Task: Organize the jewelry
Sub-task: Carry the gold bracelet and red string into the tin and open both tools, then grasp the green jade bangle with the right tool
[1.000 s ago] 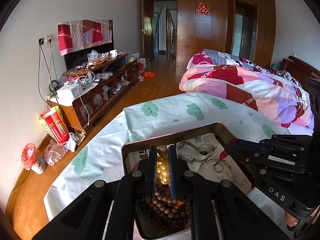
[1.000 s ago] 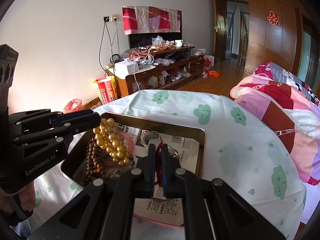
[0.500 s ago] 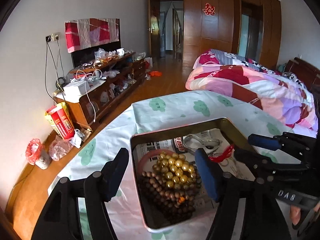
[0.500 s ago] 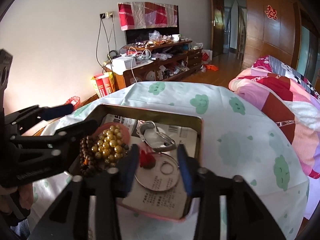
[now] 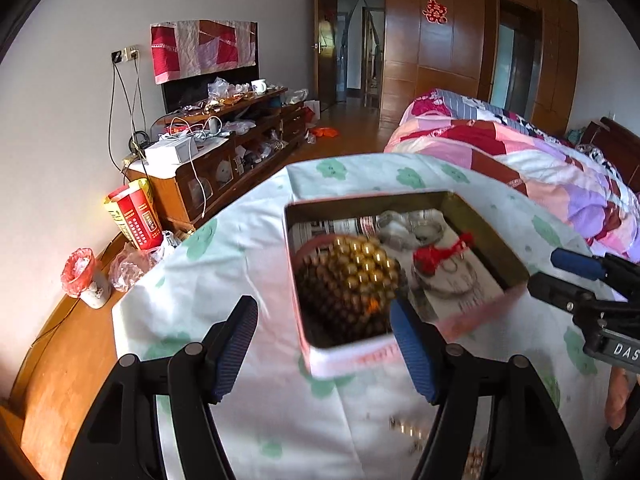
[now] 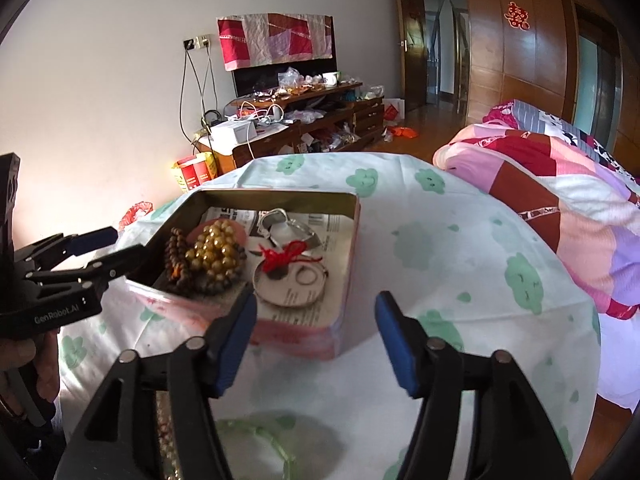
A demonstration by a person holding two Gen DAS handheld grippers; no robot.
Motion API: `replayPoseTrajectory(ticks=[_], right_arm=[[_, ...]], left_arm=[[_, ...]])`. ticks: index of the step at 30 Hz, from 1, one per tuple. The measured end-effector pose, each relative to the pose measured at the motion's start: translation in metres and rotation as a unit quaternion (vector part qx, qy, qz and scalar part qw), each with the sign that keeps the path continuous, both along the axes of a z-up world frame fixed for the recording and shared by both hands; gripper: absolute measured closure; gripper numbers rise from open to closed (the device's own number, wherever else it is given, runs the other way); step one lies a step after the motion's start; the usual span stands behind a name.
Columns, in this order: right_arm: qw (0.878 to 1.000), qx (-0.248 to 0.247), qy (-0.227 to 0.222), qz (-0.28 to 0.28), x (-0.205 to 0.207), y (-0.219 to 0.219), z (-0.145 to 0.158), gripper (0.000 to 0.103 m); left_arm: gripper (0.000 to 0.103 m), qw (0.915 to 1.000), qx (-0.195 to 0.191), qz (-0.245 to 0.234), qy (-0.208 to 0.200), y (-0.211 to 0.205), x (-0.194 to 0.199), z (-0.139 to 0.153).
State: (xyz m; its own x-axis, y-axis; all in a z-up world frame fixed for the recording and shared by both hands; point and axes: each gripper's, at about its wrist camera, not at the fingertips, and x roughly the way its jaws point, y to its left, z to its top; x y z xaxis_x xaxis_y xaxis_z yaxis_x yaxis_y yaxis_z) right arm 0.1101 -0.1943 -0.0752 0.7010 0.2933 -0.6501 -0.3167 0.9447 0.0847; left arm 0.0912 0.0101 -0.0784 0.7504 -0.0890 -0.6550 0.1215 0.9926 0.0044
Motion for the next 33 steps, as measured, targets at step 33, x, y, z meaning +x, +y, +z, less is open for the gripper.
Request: replayPoseTrajectory(ticks=[33], right_arm=[[0.999,-0.034,0.017,-0.002,-0.07,0.007,-0.03,0.026]], left_arm=[[0.034,0.9979,0.019,0.005,0.061,-0.013,-0.052,-0.036]])
